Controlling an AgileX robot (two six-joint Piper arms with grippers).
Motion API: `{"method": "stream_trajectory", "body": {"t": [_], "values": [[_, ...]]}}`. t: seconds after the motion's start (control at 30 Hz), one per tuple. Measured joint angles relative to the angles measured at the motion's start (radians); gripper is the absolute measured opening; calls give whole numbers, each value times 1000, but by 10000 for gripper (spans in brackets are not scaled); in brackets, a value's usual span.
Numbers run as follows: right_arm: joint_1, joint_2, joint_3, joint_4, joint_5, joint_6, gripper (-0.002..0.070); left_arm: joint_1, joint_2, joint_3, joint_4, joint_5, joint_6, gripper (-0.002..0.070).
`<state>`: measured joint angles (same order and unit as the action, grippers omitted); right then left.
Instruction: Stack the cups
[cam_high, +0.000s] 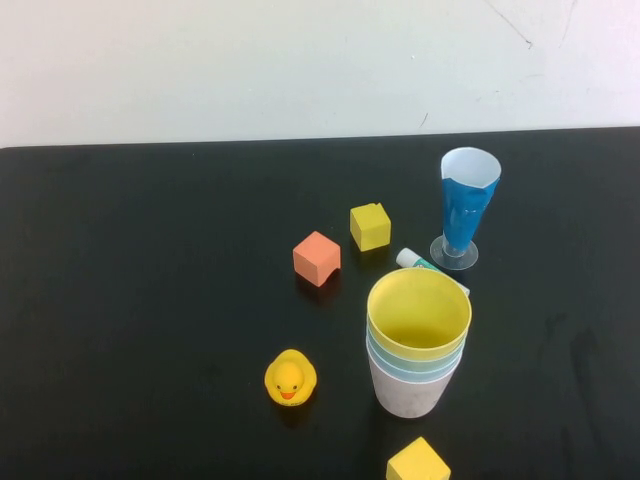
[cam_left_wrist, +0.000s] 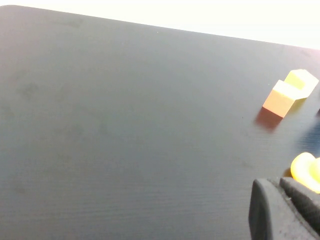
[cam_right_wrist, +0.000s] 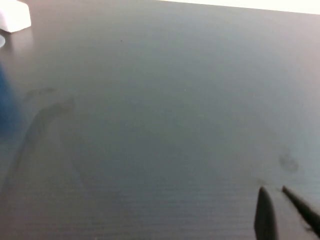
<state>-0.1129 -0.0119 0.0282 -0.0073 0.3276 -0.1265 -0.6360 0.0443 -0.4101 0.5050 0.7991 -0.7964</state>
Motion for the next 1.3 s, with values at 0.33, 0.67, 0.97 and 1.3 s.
{"method": "stream_trajectory", "body": {"t": [0.33, 0.67, 0.97, 1.3], "values": [[79, -2, -2, -43, 4, 98, -1, 0, 0, 0, 0, 0, 0, -2], [83, -2, -2, -47, 4, 111, -1, 0, 0, 0, 0, 0, 0, -2], [83, -2, -2, -47, 4, 112, -1, 0, 0, 0, 0, 0, 0, -2], [83, -2, -2, -47, 4, 112, -1, 0, 0, 36, -49, -14, -4, -2]]}}
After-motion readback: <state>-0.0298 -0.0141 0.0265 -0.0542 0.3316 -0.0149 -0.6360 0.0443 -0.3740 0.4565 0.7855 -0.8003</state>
